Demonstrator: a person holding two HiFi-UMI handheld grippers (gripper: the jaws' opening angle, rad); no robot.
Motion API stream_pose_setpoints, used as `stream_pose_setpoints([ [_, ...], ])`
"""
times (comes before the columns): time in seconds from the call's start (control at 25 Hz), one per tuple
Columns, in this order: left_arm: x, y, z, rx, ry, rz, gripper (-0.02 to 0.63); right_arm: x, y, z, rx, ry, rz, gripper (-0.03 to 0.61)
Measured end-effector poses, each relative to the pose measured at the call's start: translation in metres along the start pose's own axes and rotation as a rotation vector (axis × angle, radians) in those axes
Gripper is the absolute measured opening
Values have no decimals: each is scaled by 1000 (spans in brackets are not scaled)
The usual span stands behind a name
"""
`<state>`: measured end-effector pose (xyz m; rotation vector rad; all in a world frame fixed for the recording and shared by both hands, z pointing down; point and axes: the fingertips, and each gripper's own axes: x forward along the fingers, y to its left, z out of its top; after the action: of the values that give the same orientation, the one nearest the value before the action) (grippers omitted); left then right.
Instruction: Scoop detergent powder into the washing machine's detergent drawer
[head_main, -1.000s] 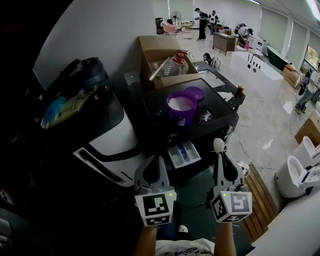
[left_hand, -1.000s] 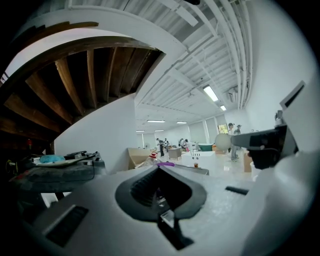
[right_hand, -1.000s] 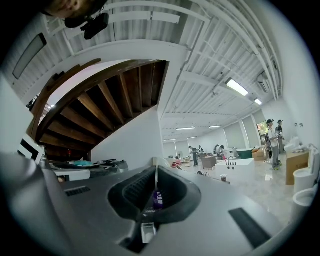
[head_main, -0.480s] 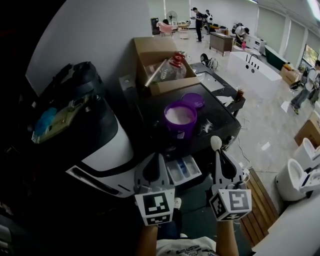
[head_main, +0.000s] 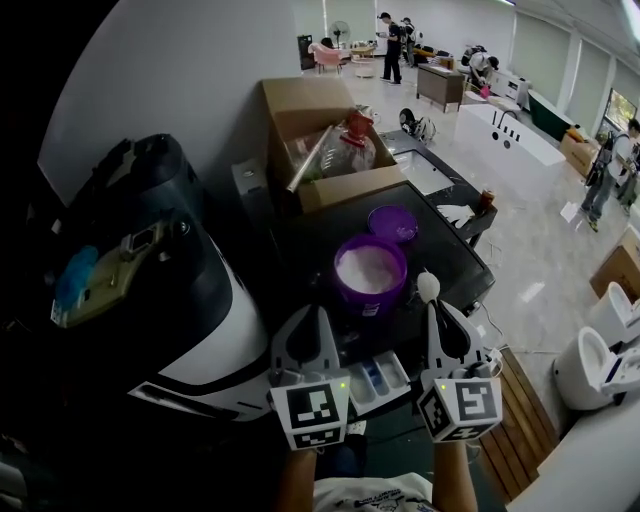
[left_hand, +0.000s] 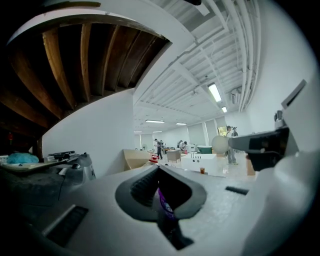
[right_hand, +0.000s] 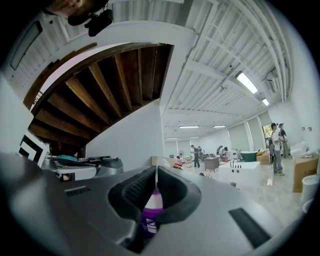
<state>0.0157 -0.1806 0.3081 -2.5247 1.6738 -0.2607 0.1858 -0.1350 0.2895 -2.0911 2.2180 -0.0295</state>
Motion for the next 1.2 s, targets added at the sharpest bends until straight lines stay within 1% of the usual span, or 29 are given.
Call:
stream_pose_setpoints([
  [0.4,79,32,-13,-16,23,-25,2,80,-7,-20,-10,53,-16,21],
  [0.52,95,37,-19,-18,33,-31,3,96,-10,-26,-13,69,-21,21],
  [0.68,112,42,-25,-22,51,-36,2,113,-18,-37,-14,116,-35,21],
  [1.08,130,42,-42,-23,99,-26,2,136,-26,-56,-18,211,33,21],
  [1.2,132,42,-43,-26,116,-12,2,140,-27,-63,-31,258,67,21],
])
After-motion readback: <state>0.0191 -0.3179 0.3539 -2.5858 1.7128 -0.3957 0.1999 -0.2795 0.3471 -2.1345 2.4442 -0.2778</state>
